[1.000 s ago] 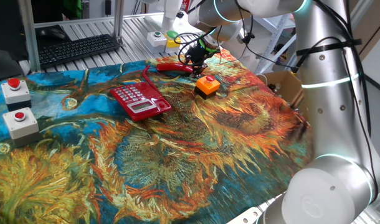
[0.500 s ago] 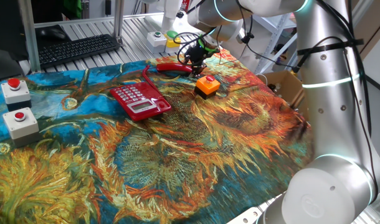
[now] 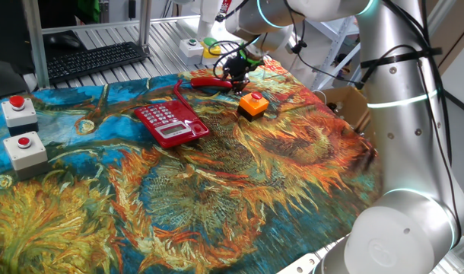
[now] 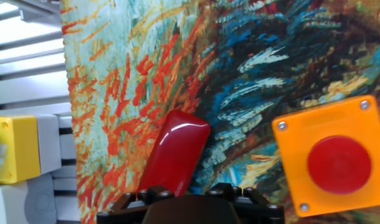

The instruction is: Place the handset of the telephone on the corresponding phone cradle

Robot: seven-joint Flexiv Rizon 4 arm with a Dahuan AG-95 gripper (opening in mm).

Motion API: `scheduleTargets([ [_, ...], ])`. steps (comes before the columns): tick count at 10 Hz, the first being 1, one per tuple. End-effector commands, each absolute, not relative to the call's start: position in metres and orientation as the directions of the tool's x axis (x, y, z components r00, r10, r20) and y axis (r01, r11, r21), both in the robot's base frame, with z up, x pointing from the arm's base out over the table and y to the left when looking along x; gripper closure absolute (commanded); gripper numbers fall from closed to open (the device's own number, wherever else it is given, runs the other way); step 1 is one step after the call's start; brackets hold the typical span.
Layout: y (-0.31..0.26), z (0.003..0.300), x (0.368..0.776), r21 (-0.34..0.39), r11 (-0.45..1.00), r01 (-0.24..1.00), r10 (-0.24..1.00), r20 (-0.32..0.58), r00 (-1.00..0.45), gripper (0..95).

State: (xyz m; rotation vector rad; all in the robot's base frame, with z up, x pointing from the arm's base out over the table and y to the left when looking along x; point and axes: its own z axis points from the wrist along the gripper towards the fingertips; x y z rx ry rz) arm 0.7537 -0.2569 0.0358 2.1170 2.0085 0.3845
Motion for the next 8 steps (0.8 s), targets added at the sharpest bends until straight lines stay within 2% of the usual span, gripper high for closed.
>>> scheduleTargets([
  [1,-0.2571,0.0325,0.7576,0.313,-0.062,0.948,0.998,0.037,0.053,38.0],
  [4,-0.2574,0.0342,0.7574,0.309,-0.055,0.95,0.998,0.035,0.046,38.0],
  [6,-0.257,0.0339,0.7576,0.272,-0.052,0.961,0.998,0.037,0.044,38.0],
  [7,-0.2564,0.0351,0.7578,0.192,-0.021,0.981,0.999,0.036,0.014,38.0],
  [8,-0.257,0.0393,0.7576,0.139,0.012,0.99,0.999,0.045,-0.018,57.0],
])
